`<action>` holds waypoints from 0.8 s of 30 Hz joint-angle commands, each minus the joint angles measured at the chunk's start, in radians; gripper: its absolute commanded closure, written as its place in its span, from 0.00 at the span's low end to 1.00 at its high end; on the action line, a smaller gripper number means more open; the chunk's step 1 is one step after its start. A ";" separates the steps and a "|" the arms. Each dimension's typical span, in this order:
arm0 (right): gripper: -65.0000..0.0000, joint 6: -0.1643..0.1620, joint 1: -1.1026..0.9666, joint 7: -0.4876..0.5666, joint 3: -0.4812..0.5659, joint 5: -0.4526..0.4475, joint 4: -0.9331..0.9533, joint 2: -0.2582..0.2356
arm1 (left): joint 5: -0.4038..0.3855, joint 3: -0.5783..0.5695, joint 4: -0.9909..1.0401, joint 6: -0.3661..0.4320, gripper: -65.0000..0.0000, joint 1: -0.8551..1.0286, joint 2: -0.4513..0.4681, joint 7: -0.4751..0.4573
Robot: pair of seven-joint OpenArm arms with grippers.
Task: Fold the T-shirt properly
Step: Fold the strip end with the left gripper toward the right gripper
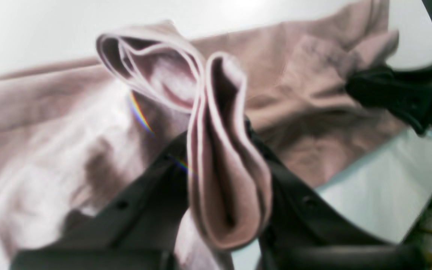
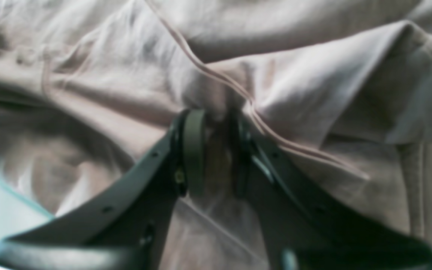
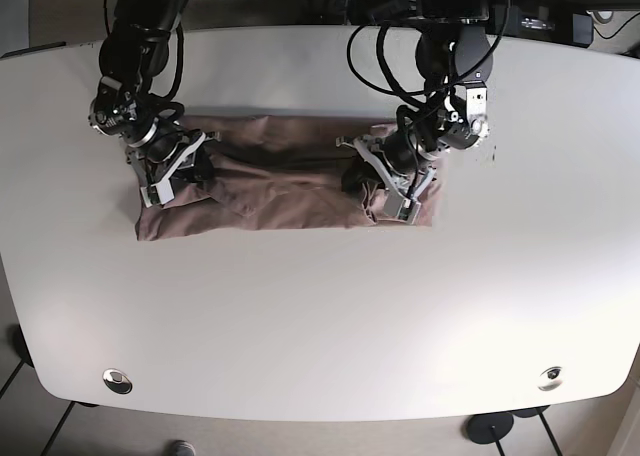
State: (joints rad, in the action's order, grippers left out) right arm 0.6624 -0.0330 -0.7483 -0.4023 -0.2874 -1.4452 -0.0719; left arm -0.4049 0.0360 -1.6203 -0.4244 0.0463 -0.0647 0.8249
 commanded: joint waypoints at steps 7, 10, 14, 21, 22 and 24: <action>0.83 0.003 0.005 -0.023 -0.005 0.012 -0.010 -0.006 | -0.021 -0.009 0.056 0.054 0.75 -0.055 -0.004 -0.057; 0.83 0.003 0.005 -0.023 -0.002 0.012 -0.010 -0.006 | -0.021 -0.023 0.045 0.054 0.56 -0.056 -0.004 -0.055; 0.83 0.003 0.005 -0.023 -0.001 0.012 -0.010 -0.006 | 0.027 -0.186 -0.013 0.114 0.51 -0.087 0.026 -0.055; 0.83 0.003 0.005 -0.023 -0.001 0.012 -0.012 -0.006 | 0.110 -0.370 -0.079 0.147 0.52 -0.110 0.030 -0.059; 0.83 0.003 0.005 -0.023 -0.002 0.012 -0.021 -0.006 | 0.103 -0.347 -0.079 0.147 0.52 -0.110 0.030 -0.059; 0.83 0.003 0.005 -0.024 -0.005 0.010 -0.067 -0.006 | 0.103 -0.290 -0.094 0.147 0.52 -0.110 0.030 -0.059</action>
State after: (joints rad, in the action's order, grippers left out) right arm 0.6624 -0.0372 -0.7876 -0.4049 -0.2676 -1.4933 -0.0689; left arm -0.2916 -0.2466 -1.6905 -0.2760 -0.0479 -0.0296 0.7906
